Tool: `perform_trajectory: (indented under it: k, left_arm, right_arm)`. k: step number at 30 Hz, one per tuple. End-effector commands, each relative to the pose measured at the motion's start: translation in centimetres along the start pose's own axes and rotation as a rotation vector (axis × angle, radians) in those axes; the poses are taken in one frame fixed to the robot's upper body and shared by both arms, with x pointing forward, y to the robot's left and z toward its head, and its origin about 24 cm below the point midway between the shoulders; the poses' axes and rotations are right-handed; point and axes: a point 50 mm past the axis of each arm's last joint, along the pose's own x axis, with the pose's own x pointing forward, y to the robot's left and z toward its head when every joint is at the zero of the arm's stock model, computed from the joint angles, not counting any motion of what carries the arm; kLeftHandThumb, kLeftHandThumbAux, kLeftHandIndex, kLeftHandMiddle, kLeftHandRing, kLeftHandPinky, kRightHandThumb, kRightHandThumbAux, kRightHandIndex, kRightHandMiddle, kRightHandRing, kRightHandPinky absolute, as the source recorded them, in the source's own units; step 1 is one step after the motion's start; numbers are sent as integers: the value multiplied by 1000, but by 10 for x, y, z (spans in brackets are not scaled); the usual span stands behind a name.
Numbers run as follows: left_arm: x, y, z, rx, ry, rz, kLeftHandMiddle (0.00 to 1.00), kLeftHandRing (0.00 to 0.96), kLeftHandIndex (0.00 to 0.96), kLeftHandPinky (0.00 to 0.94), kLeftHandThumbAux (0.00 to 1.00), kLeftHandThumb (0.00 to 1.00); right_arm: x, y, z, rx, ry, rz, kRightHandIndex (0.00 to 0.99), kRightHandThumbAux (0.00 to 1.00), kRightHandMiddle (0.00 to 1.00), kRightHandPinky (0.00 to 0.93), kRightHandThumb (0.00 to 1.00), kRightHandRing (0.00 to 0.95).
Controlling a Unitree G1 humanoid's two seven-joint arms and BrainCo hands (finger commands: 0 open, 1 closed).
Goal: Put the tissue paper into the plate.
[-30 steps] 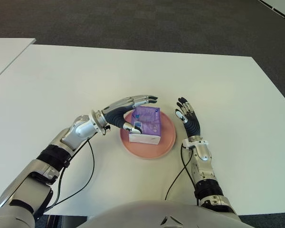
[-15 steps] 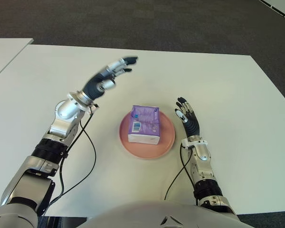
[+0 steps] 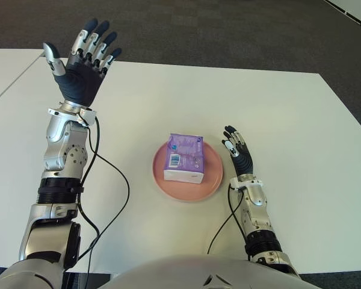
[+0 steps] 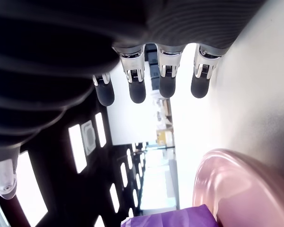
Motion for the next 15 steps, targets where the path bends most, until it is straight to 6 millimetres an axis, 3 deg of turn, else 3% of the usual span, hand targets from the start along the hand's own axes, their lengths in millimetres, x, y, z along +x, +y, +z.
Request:
perform_trajectory:
  k: [1,6,15]
  left_arm:
    - [-12,9,-25,-41,87,107,0,0,5,0,122,138]
    - [-30,9,-51,21,172,172,0,0,64,0,135,119]
    - [-75,-4,-93,176,359,273,0,0,29,0,203,21]
  right_arm:
    - [-22,-3,-30,47,161,-36,105,497,108,27,534,49]
    - [-22,-2,-31,42,165,-34,102,511,110,28,526,53]
    - [-23,-1,-31,29,163,-35,99,514,104,23,527,46]
